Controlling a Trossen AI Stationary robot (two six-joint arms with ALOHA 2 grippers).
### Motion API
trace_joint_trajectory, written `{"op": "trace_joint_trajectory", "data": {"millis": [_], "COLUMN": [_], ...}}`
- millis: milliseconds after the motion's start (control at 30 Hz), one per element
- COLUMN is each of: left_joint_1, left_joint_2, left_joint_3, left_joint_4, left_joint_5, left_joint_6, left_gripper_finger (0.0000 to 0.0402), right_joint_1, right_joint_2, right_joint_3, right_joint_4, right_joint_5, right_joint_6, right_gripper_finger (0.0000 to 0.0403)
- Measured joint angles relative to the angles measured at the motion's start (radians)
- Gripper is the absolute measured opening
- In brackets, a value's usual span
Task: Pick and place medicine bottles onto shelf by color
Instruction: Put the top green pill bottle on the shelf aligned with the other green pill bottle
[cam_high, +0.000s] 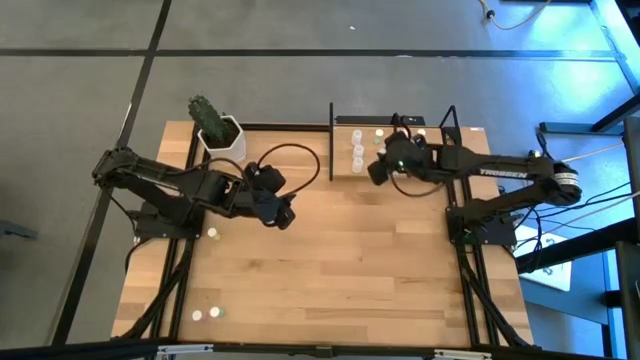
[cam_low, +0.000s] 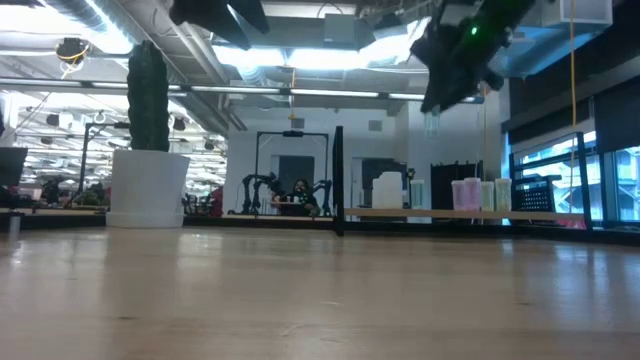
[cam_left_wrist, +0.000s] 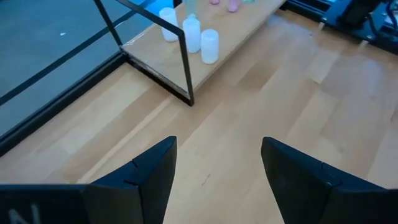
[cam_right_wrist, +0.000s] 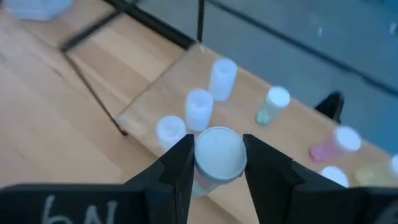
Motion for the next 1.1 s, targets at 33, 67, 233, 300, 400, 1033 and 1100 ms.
{"op": "trace_joint_trajectory", "data": {"millis": [33,67,233,300,400,1033,1100], "left_joint_1": [0.005,0.009,0.026,0.028,0.028,0.028,0.028], "left_joint_2": [0.000,0.000,0.000,0.000,0.000,0.000,0.000], "left_joint_3": [0.000,0.000,0.000,0.000,0.000,0.000,0.000], "left_joint_4": [0.000,0.000,0.000,-0.001,-0.001,-0.004,-0.004], "left_joint_5": [0.000,0.001,0.001,0.001,0.001,0.002,0.002], "left_joint_6": [0.000,0.000,0.003,0.003,0.003,0.004,0.004], "left_gripper_finger": [0.0228,0.0228,0.0228,0.0228,0.0228,0.0228,0.0228], "right_joint_1": [-0.022,-0.041,-0.112,-0.130,-0.149,-0.183,-0.183], "right_joint_2": [0.011,0.023,0.108,0.146,0.201,0.325,0.330], "right_joint_3": [0.000,0.000,0.000,0.000,0.000,0.000,0.000], "right_joint_4": [0.001,0.001,-0.001,0.007,0.052,0.169,0.170], "right_joint_5": [-0.024,-0.041,-0.056,-0.043,0.040,0.130,0.132], "right_joint_6": [0.004,0.005,0.002,0.000,0.000,0.036,0.028], "right_gripper_finger": [0.0127,0.0127,0.0127,0.0127,0.0127,0.0127,0.0127]}}
